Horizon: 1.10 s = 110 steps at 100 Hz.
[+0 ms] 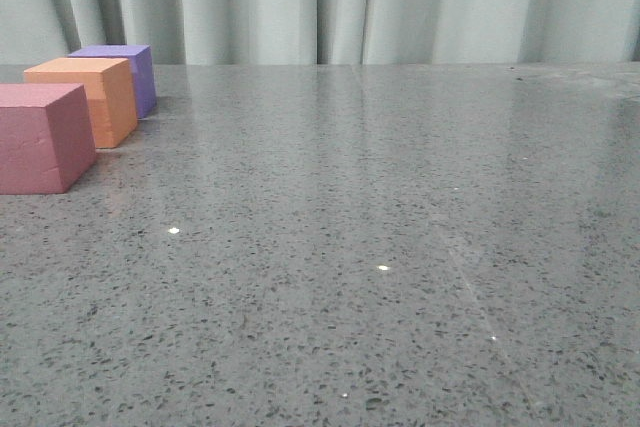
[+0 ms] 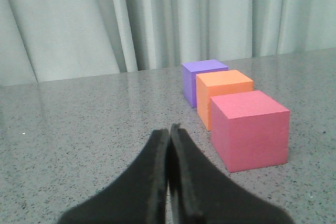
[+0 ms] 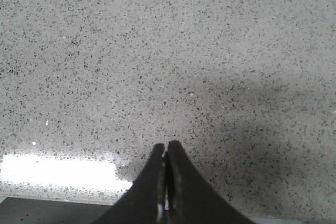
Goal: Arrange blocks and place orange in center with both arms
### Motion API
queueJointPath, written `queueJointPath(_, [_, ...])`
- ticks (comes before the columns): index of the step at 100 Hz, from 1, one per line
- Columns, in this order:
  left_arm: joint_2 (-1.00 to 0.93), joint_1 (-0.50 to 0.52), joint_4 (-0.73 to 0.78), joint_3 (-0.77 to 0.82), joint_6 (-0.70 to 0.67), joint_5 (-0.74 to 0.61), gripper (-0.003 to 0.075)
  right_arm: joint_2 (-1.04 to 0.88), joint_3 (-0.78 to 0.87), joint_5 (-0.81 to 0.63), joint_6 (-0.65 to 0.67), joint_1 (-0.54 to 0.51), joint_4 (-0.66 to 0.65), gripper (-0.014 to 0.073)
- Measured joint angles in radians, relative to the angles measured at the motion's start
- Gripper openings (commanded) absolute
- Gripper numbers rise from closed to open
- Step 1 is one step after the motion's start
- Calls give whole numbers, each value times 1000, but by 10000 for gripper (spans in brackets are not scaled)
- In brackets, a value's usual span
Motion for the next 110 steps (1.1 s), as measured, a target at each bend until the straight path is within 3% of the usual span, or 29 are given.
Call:
queueJointPath(29, [0, 0, 0, 0, 0, 0, -19, -12, 6, -22, 0, 0, -11, -67])
queueJointPath(47, [0, 0, 0, 0, 0, 0, -19, -129, 95, -341, 0, 0, -49, -67])
queueJointPath(74, [0, 0, 0, 0, 0, 0, -19, -379, 437, -850, -42, 0, -83, -67])
queueJointPath(86, [0, 0, 0, 0, 0, 0, -19, -493, 569, -939, -67, -19, -41, -67])
queueJointPath(110, [0, 0, 0, 0, 0, 0, -19, -687, 746, -976, -80, -116, 28, -67])
